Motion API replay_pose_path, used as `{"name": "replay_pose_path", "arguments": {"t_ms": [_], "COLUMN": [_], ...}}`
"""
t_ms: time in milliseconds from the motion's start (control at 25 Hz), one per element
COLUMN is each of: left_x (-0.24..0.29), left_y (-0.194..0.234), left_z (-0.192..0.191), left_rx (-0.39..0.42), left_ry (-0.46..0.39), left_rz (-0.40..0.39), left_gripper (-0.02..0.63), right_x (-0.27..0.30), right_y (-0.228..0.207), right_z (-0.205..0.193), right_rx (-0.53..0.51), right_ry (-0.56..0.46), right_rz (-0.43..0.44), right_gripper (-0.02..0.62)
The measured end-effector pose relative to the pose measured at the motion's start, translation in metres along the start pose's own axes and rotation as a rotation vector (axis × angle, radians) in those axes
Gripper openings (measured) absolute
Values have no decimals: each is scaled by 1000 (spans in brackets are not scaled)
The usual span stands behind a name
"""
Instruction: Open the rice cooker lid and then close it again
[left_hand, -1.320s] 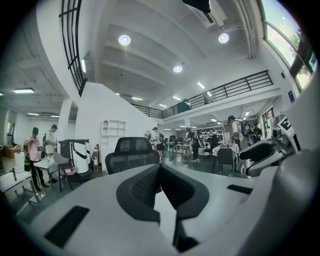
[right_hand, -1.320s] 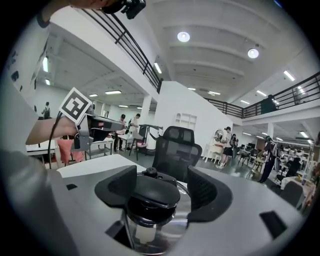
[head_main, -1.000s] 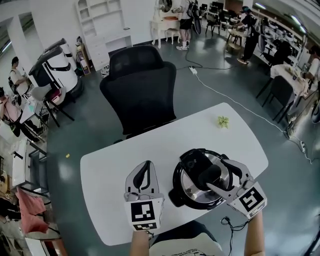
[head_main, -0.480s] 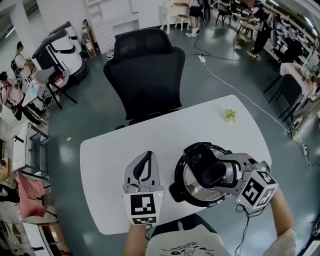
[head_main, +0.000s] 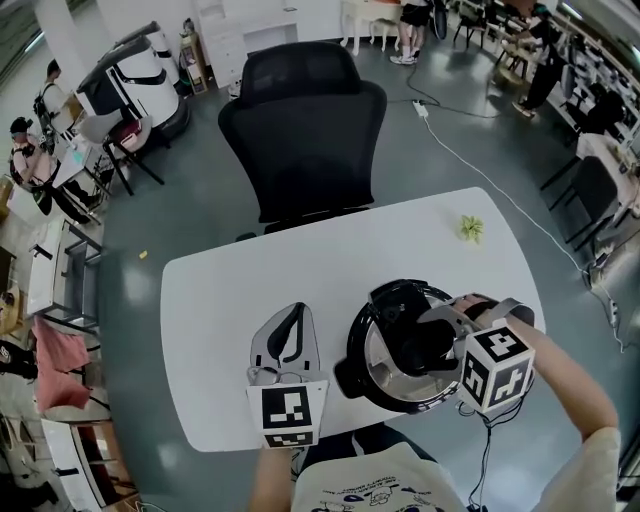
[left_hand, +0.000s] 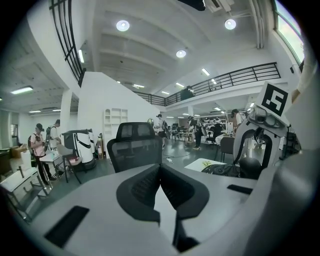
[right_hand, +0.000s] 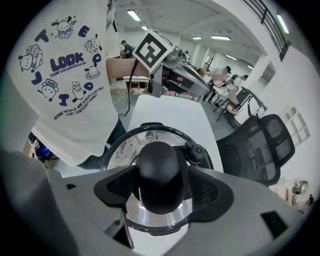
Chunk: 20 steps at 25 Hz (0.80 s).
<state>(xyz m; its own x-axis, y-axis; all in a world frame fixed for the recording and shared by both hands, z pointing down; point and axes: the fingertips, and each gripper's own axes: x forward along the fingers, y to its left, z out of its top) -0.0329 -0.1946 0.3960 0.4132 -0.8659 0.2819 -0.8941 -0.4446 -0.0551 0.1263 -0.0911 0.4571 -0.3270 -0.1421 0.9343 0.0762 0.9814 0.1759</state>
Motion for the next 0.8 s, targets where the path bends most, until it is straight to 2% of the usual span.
{"name": "replay_pose_path", "arguments": {"t_ms": [200,400,800], "left_x": [-6,-6,-13], "left_y": [1,1,1], "left_z": [-4,-18,-25], "left_rx": [-34,-27,-42], "left_ry": [-27,30,43], "left_rz": [34,48,70], "left_gripper": [14,14,14], "right_x": [10,18,21], "right_y": [8,6,11], "right_z": [0,-2,0], "right_rx": [-29,-41,-85], "right_ry": [51,71,104], "right_rz": [88,148,263], "right_gripper": [337,311,298]}}
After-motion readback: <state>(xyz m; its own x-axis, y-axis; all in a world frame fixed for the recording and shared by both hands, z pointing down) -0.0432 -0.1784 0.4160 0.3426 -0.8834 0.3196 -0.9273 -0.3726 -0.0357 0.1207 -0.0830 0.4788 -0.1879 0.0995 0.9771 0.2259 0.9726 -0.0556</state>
